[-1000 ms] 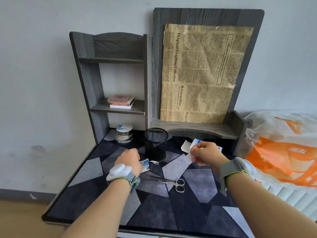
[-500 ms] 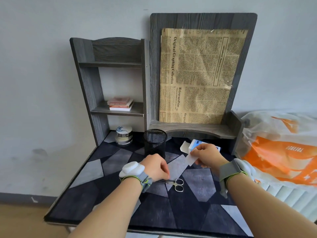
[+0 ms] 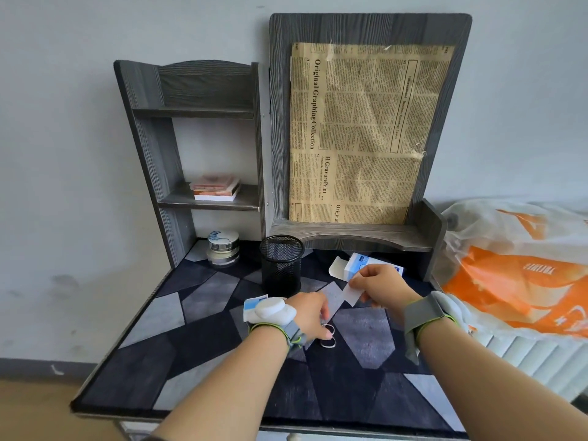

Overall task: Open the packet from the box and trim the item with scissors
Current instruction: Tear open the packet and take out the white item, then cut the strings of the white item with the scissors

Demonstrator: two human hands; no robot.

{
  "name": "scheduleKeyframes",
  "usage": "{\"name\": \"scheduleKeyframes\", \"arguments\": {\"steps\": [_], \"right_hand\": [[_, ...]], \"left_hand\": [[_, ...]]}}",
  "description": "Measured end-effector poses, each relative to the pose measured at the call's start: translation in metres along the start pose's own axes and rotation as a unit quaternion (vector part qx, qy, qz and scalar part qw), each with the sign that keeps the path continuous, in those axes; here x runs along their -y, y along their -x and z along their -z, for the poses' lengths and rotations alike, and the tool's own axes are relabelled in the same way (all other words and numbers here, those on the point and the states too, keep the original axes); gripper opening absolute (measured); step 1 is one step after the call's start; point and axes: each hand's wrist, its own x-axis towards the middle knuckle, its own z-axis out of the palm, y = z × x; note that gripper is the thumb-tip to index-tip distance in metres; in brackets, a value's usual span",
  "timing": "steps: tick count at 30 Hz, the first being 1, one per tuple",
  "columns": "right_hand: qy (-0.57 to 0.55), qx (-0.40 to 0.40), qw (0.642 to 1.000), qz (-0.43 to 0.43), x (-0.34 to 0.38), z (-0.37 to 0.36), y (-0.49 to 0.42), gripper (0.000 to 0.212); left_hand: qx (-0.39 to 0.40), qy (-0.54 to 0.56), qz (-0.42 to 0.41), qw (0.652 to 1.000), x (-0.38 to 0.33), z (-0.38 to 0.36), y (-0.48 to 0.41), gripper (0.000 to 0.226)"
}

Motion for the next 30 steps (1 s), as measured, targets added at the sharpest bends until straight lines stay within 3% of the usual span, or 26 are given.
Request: {"name": "scheduleKeyframes", "arguments": {"steps": [7, 13, 18, 24, 28, 30], "right_hand": [[0.012, 0.006, 1.0, -0.005, -0.004, 0.0, -0.002, 0.01], [0.006, 0.051, 0.999, 0.009, -0.005, 0.001, 0.001, 0.004], [-0.042, 0.117, 0.992, 0.031, -0.001, -0.002, 0.005, 0.006], [-0.131, 0.135, 0.982, 0.016, 0.004, -0.004, 0.008, 0.036], [-0.111, 0.079, 0.989, 0.055, 0.005, -0.008, 0.006, 0.008], [-0.097, 0.066, 0.99, 0.077, 0.006, -0.009, 0.005, 0.011]], "left_hand": [[0.017, 0.034, 0.01, 0.999, 0.0, 0.003, -0.007, 0.031], [-0.069, 0.246, 0.043, 0.966, 0.002, 0.013, -0.012, 0.018], [-0.123, 0.333, 0.063, 0.933, 0.0, 0.02, -0.015, 0.018], [-0.181, 0.323, 0.082, 0.925, 0.001, 0.02, -0.016, 0.018], [-0.183, 0.355, 0.082, 0.913, -0.003, 0.021, -0.015, 0.013], [-0.185, 0.361, 0.077, 0.911, -0.005, 0.022, -0.014, 0.013]]}}
